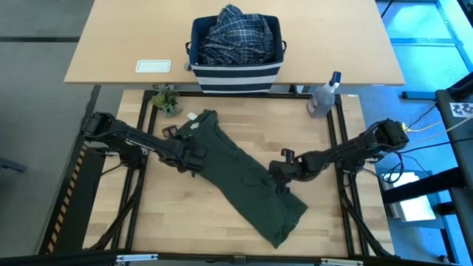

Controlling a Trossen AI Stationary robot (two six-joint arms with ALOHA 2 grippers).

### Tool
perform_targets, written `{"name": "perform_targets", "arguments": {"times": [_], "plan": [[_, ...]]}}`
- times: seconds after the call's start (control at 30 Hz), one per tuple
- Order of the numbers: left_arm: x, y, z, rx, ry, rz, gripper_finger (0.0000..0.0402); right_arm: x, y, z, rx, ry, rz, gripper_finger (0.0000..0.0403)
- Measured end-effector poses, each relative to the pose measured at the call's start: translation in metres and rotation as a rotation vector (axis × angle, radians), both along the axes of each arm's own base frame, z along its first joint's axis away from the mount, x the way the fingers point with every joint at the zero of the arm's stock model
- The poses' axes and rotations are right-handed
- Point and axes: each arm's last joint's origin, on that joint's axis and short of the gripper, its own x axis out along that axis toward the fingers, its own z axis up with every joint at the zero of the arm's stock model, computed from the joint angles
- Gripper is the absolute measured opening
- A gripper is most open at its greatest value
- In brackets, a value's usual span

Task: Fold Laundry from Bin
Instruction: Fold the green polo shirt

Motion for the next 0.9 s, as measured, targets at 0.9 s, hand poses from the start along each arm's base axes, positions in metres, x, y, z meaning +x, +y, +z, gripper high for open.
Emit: {"name": "perform_targets", "arguments": {"times": [0.9], "plan": [[0.022,-0.04,-0.041,-0.293,-0.49,-0.053,0.0124,0.029,-0.014,-0.012,0.026,-0.121,0.082,0.0001]]}}
